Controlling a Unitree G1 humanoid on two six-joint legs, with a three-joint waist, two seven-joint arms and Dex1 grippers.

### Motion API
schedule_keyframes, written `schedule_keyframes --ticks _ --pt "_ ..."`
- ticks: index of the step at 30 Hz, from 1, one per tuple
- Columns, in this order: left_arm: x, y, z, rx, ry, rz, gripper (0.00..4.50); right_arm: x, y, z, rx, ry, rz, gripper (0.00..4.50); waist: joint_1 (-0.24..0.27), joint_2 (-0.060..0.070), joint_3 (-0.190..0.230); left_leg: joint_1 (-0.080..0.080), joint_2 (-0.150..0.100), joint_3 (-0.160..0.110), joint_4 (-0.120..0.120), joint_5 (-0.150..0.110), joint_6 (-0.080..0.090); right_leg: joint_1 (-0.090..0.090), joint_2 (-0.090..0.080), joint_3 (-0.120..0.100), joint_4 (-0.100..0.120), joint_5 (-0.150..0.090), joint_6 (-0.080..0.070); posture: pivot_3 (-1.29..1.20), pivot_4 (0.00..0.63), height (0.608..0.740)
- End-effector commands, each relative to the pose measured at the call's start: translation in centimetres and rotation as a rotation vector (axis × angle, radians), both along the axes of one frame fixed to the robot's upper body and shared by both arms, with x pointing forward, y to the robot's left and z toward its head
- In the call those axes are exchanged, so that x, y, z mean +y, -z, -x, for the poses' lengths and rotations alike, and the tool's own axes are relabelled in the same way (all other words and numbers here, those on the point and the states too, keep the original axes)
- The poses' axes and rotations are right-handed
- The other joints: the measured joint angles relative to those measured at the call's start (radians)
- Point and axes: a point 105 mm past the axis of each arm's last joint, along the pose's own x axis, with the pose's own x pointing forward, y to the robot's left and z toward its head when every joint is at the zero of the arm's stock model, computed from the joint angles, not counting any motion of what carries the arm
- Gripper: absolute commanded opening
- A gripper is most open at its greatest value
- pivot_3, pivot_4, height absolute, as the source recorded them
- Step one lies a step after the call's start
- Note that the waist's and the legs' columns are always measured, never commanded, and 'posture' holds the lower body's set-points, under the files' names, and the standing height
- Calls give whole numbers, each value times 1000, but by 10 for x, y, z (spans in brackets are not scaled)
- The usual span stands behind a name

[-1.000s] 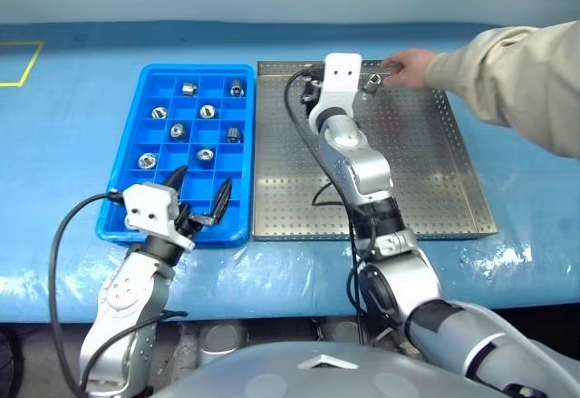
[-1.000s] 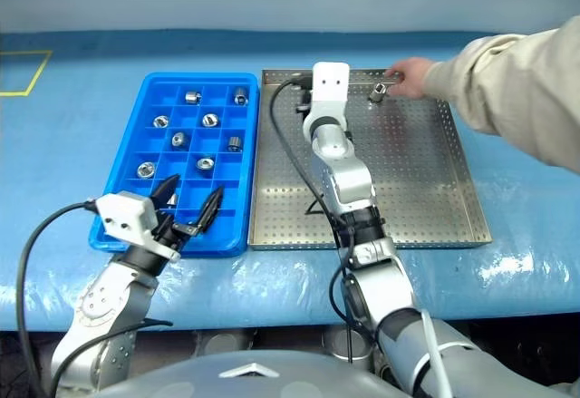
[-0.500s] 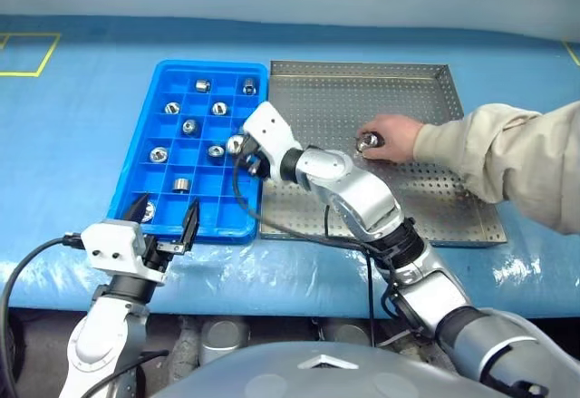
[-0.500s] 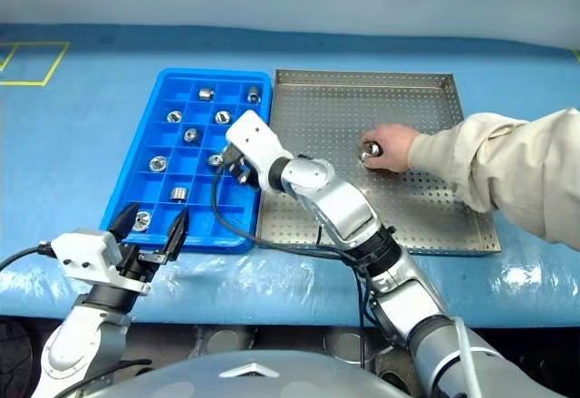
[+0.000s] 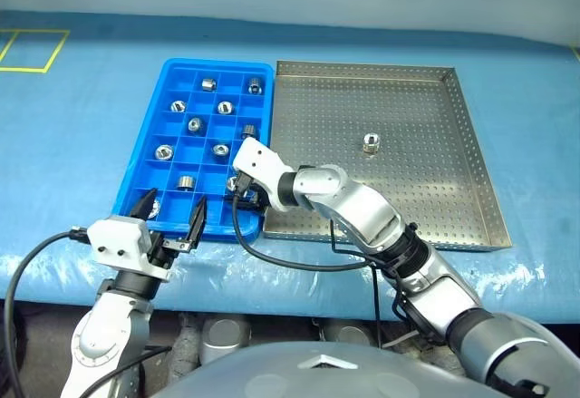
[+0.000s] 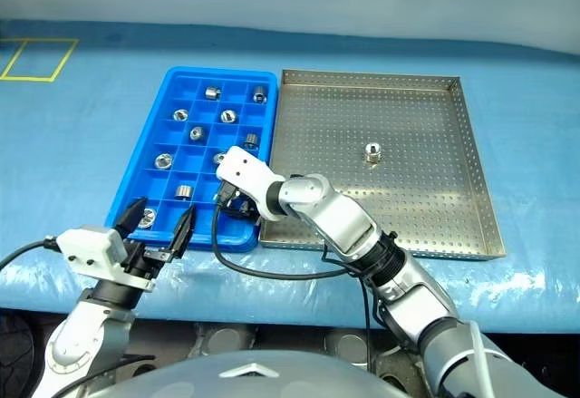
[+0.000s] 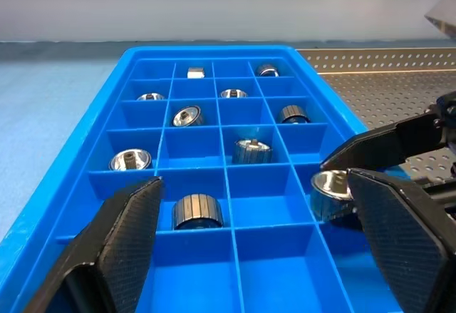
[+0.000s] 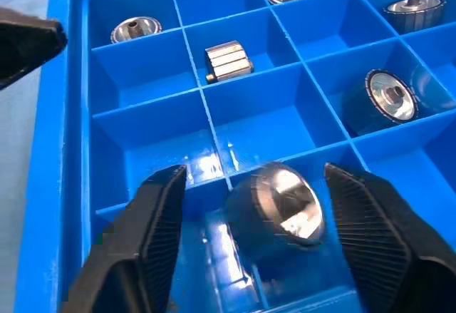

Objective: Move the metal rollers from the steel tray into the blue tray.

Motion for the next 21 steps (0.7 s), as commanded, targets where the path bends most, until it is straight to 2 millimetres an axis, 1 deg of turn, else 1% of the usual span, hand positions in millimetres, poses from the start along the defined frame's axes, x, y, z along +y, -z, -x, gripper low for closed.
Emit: schedule_keyframes --ticks 1,2,4,8,9,12,15,17,19,21 --pt "-8 -4 -4 -15 66 9 4500 -16 -8 -9 -8 91 -26 4315 -1 0 0 0 0 0 1 0 0 0 0 0 0 0 0 144 150 740" --pt "-10 -5 -6 -18 84 9 4500 -19 -11 -11 -7 121 -43 4483 -1 0 0 0 0 0 1 0 0 1 0 0 0 0 1 129 150 740" --pt "-14 -6 -12 -23 126 8 4500 -29 -19 -20 -14 234 -101 4483 -7 -1 0 0 0 0 3 0 0 1 0 0 0 1 1 98 150 740" --pt "-26 -7 -23 -29 207 17 4500 -64 -45 -54 -118 607 -283 4483 -37 0 0 -1 0 0 3 0 -1 0 0 1 0 2 3 34 150 740" --pt "-29 -7 -26 -29 230 20 4500 -75 -50 -62 -173 698 -297 4483 -49 0 0 -1 0 0 3 0 -1 -1 0 1 1 2 3 13 150 740" --pt "-39 -7 -32 -29 289 27 4500 -99 -56 -77 -289 907 -275 4483 -78 0 -1 -3 0 0 3 1 -1 -1 0 1 0 3 3 -16 150 740" --pt "-47 -7 -35 -26 347 30 4500 -118 -58 -88 -339 1092 -279 4483 -103 0 -1 -4 0 0 3 1 -1 -2 0 1 0 5 -1 -42 150 740" --pt "-51 -6 -37 -23 373 30 4500 -130 -54 -95 -349 1220 -270 4483 -116 0 -1 -5 0 0 2 1 -1 -4 0 1 1 5 -1 -45 150 740" --pt "-54 -7 -38 -22 399 24 4500 -136 -48 -99 -340 1302 -258 4483 -127 0 -1 -5 0 0 3 1 -1 -4 0 1 1 5 -1 -57 150 740" --pt "-56 -5 -38 -17 417 7 4500 -138 -38 -103 -298 1353 -257 4483 -133 0 -1 -5 0 0 3 1 -1 -4 0 1 1 5 -1 -57 150 740"
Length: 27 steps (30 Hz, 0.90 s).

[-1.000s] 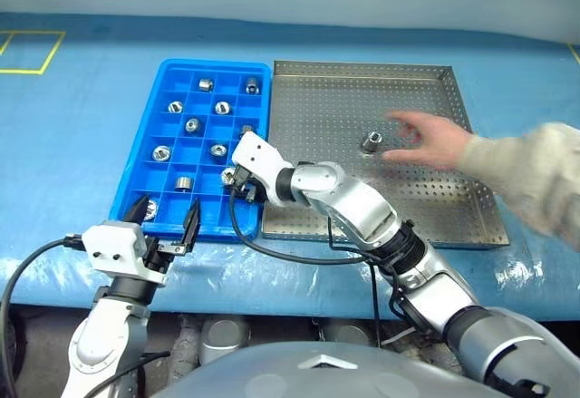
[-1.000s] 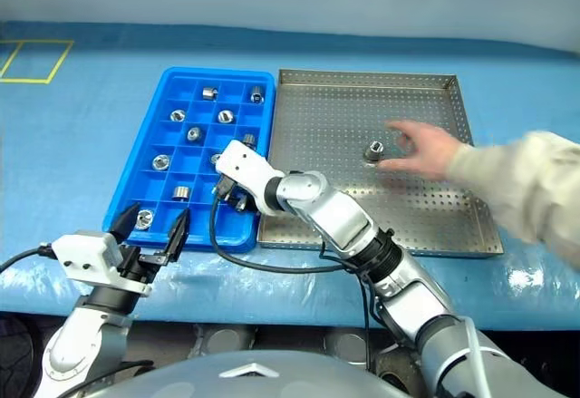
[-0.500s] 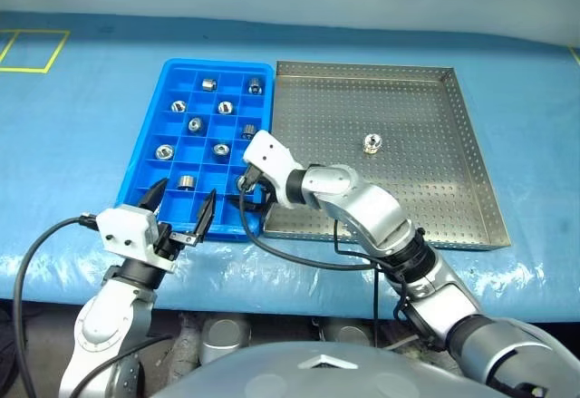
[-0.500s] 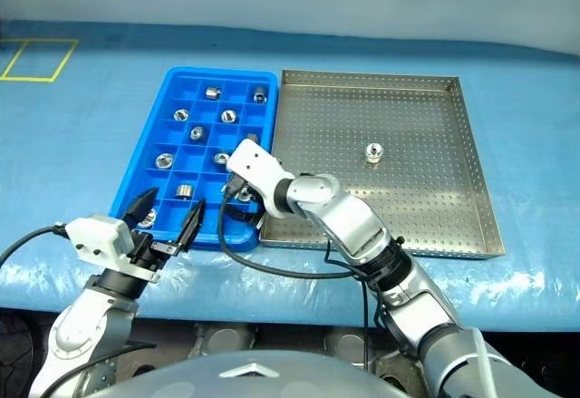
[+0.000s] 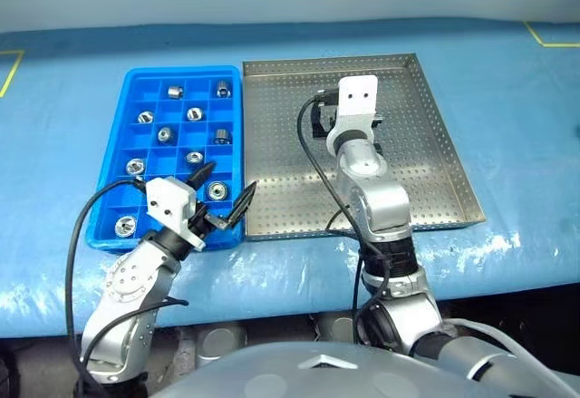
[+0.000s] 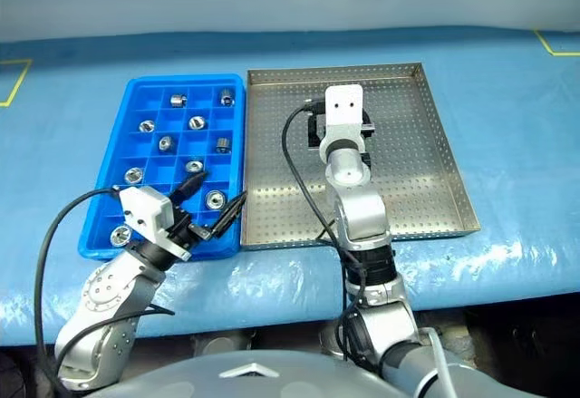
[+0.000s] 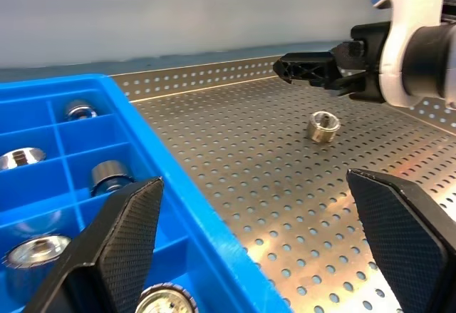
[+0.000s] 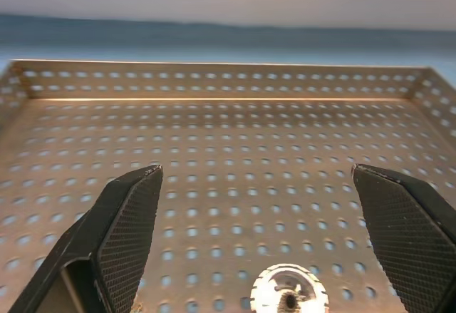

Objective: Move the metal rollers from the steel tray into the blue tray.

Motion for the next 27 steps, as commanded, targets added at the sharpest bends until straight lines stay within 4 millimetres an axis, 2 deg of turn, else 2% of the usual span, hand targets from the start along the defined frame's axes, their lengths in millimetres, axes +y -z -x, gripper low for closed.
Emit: schedule_keyframes --ticks 1,10,13,15,20,24,27 --pt "-7 -1 1 -5 49 -27 4500 -4 0 -7 -10 89 -35 4483 -3 0 0 0 0 0 0 0 0 0 0 0 0 0 0 -57 150 740" --pt "-24 8 6 22 143 -61 4500 2 43 -9 125 78 -35 4483 -14 1 0 0 0 0 0 0 0 0 0 0 0 0 0 -47 150 740" --pt "-25 9 7 27 143 -55 4500 2 50 -8 134 60 -15 3909 -17 1 0 0 0 0 0 0 0 0 0 0 1 0 0 -41 150 740" --pt "-25 10 8 29 139 -53 4500 1 52 -8 140 61 -16 3310 -17 1 0 0 0 0 0 0 0 0 0 0 1 0 0 -39 150 740" --pt "-22 11 8 31 124 -53 4500 -1 54 -8 141 57 -9 1741 -16 1 0 0 0 0 0 0 0 1 0 0 1 0 0 -29 150 740" --pt "-18 9 7 20 89 -39 4500 5 43 -5 106 12 -7 1724 -15 1 0 0 0 0 0 0 0 1 0 0 1 0 0 -11 150 740" --pt "-7 5 5 -5 13 -23 4500 26 18 -1 30 -144 -11 1724 -15 1 0 0 0 0 0 0 0 0 0 0 1 0 0 10 150 740"
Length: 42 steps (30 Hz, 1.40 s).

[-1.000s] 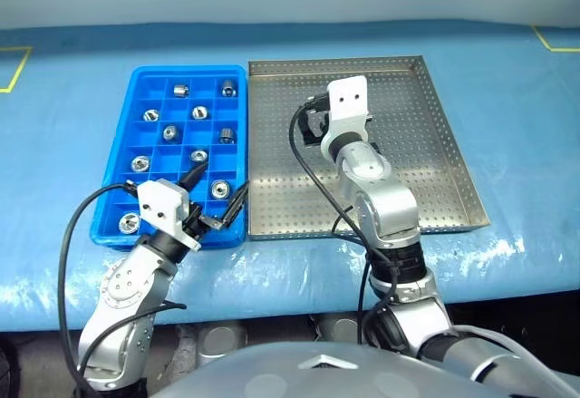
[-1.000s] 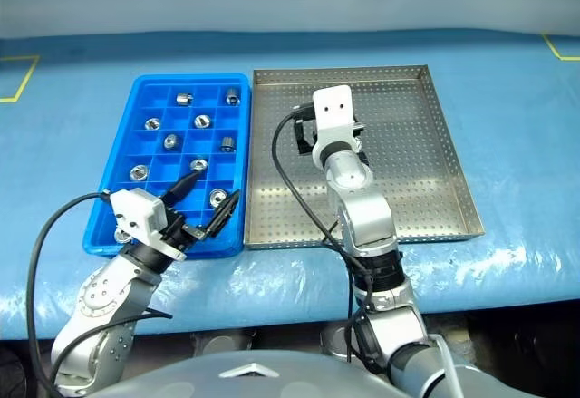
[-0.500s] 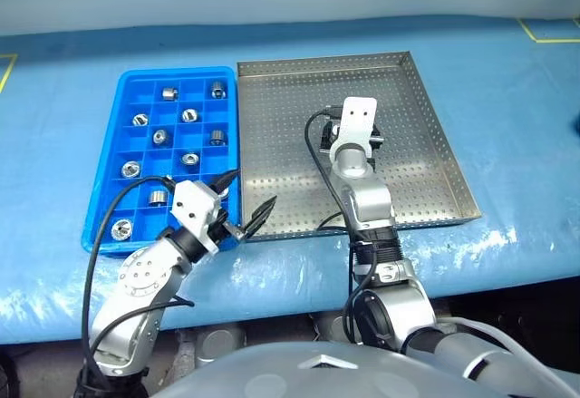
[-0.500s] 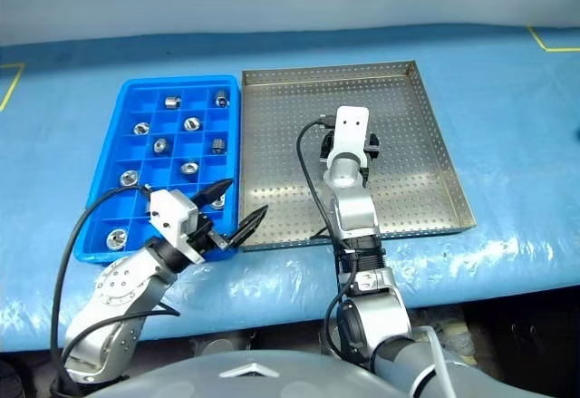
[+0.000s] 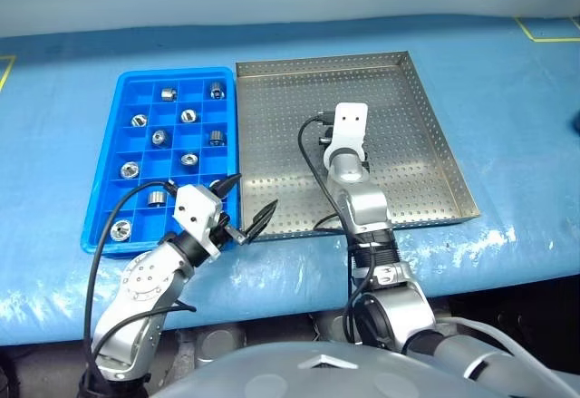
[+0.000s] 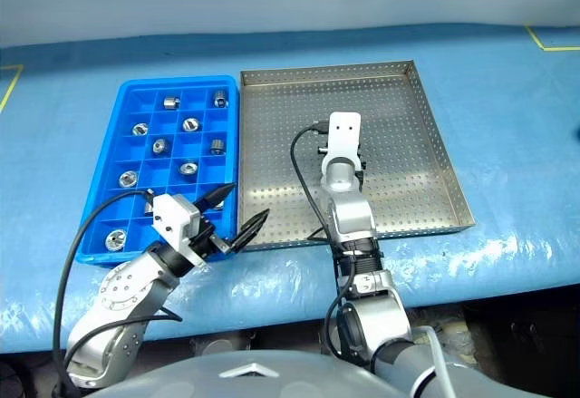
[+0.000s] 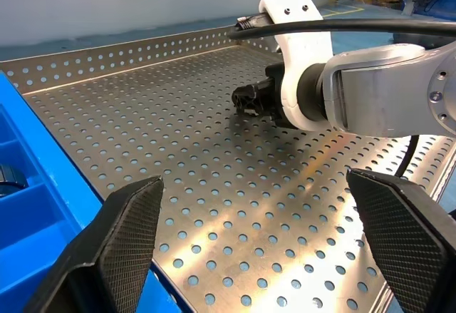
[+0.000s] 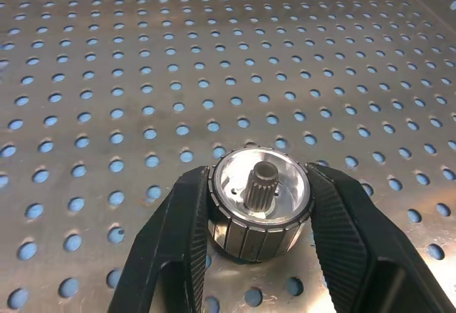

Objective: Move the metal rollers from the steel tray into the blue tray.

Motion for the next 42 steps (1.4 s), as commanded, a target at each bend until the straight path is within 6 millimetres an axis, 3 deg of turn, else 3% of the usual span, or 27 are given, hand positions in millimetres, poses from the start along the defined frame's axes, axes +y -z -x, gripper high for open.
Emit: schedule_keyframes --ticks 1,4,10,16,21,27,34,42 --pt "18 -13 -5 -77 -116 16 4500 37 -49 6 -150 -243 -35 1724 2 0 0 0 0 0 0 0 0 0 0 0 0 0 0 20 150 740" --pt "36 -21 -7 -118 -237 15 4500 77 -71 24 -160 -565 -84 1724 10 0 0 1 0 0 0 0 0 1 0 0 0 0 0 57 150 740" --pt "67 -35 9 -159 -415 24 4500 129 -92 59 -182 -995 -110 1724 47 -1 0 2 1 -1 0 0 0 2 1 0 0 0 0 155 150 740" --pt "79 -34 41 -127 -522 12 4500 170 -73 89 -88 -1277 -110 1724 102 -2 0 1 0 -1 0 0 0 2 0 -1 -1 0 0 311 150 740" --pt "78 -31 64 -82 -561 9 4500 190 -51 110 -15 -1410 -89 1724 148 -2 0 1 1 -1 0 0 0 1 1 -2 -1 -2 0 388 150 740" --pt "79 -30 69 -74 -592 0 4500 189 -21 116 92 -1428 -73 1724 196 -3 0 1 1 -1 0 0 0 1 0 -2 -1 -6 0 411 150 740" --pt "75 -28 62 -73 -552 6 4500 168 -18 110 127 -1368 -102 1724 209 -3 -1 1 0 -1 0 0 0 1 0 -2 -1 -6 0 353 150 740" --pt "69 -27 49 -78 -466 13 4500 146 -18 115 158 -1348 -82 4403 202 -3 -1 1 0 -1 0 0 0 2 0 -2 -2 -5 2 272 150 740"
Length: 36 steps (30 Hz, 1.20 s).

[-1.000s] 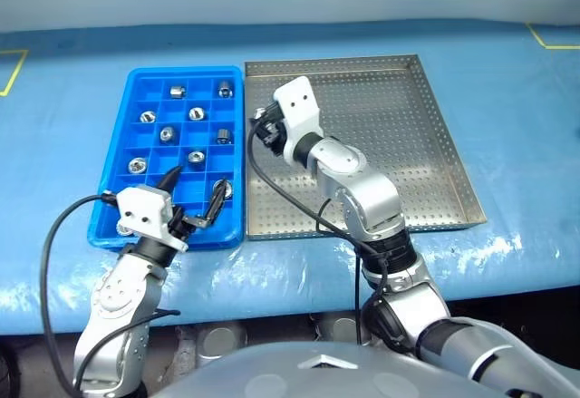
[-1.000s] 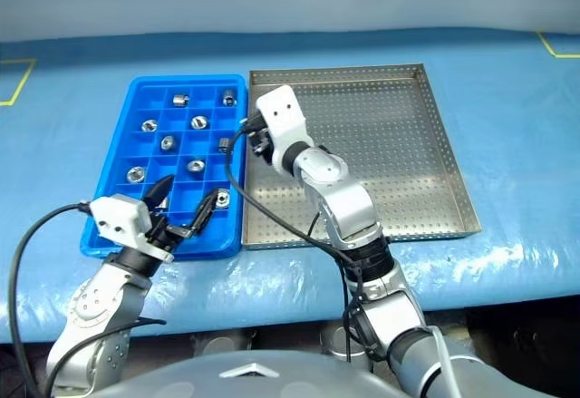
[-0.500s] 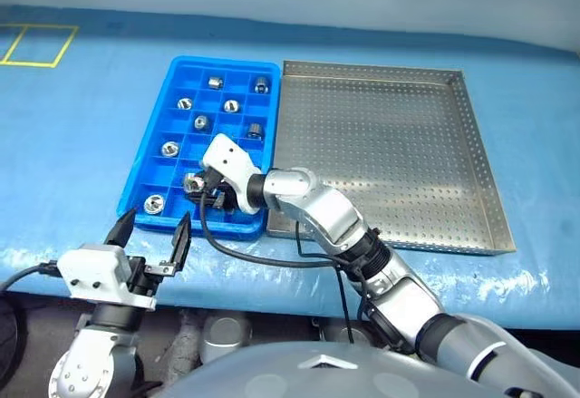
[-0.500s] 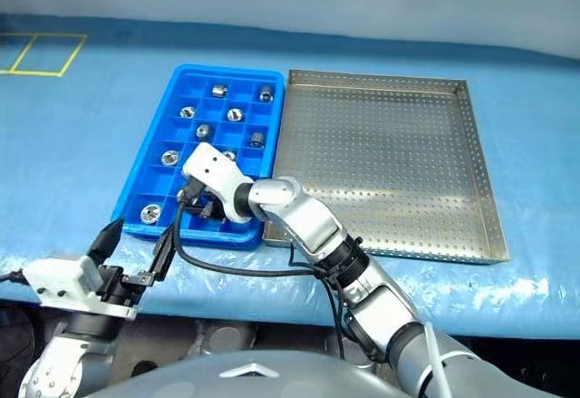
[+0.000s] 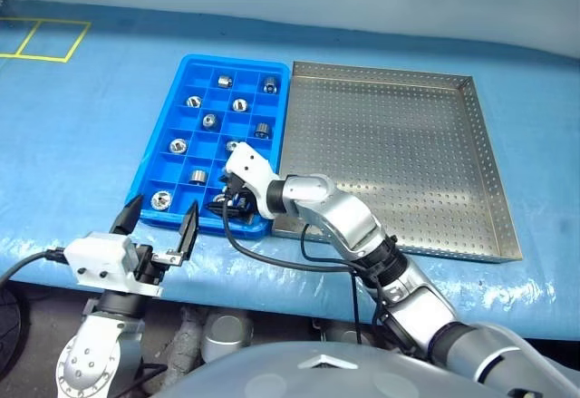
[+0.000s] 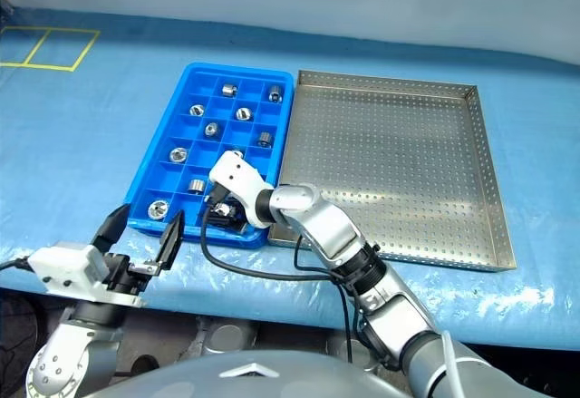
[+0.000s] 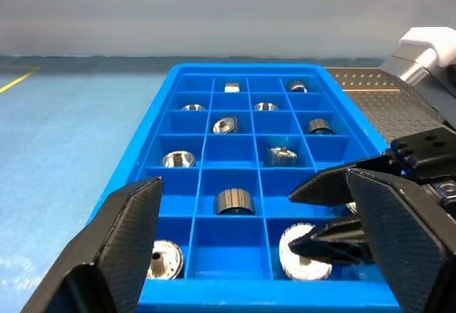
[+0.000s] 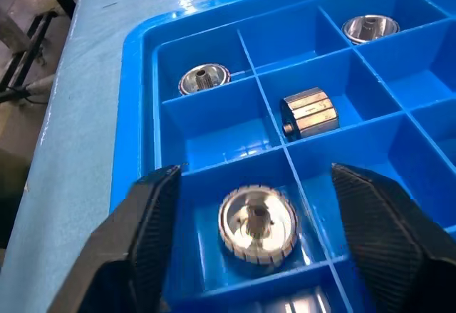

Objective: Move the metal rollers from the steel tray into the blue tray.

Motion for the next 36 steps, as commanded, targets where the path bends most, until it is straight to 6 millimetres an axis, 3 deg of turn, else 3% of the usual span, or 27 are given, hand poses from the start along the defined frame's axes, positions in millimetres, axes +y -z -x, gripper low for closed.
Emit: schedule_keyframes --ticks 1,5,8,11,14,19,23,28,36 --pt "-4 -4 -4 -11 51 5 4500 -6 -3 4 28 9 -14 4474 -2 0 0 0 0 0 0 0 0 0 0 0 0 0 0 257 150 740" --pt "-8 -6 -13 -13 126 2 4500 -10 -23 -6 -21 103 -113 4474 -19 0 0 0 0 0 0 0 0 0 0 0 0 0 0 180 150 740" --pt "-16 -5 -27 -2 234 -12 4500 -34 -58 -38 -122 337 -266 4474 -40 0 0 0 0 0 0 0 0 -1 1 0 1 1 1 107 150 740" --pt "-21 -4 -36 11 296 -26 4500 -51 -69 -53 -177 456 -301 4474 -72 0 -1 0 0 0 1 1 -1 0 0 0 1 2 2 47 150 740" --pt "-24 -4 -54 5 338 -63 4500 -81 -74 -61 -267 562 -282 4474 -103 1 -1 0 0 1 0 1 -1 1 0 0 0 4 -1 -26 150 740" --pt "-14 -7 -91 -17 248 -123 4500 -117 -65 -53 -303 632 -209 4474 -158 2 -2 0 0 0 0 1 -1 1 0 1 0 5 -2 -117 150 740" --pt "-14 -8 -110 -28 205 -137 4500 -136 -51 -38 -292 639 -144 4474 -203 2 -2 0 0 1 0 0 0 1 0 2 0 5 -2 -157 150 740" --pt "-14 -2 -113 -17 183 -130 4500 -144 -36 -18 -267 607 -97 4474 -245 2 -2 1 0 1 1 0 0 1 0 2 2 5 -2 -179 150 740" --pt "-4 1 -108 -19 120 -90 4500 -150 -25 -2 -198 580 -89 4474 -253 2 -2 8 0 1 1 0 0 8 1 3 2 2 3 -142 150 740"
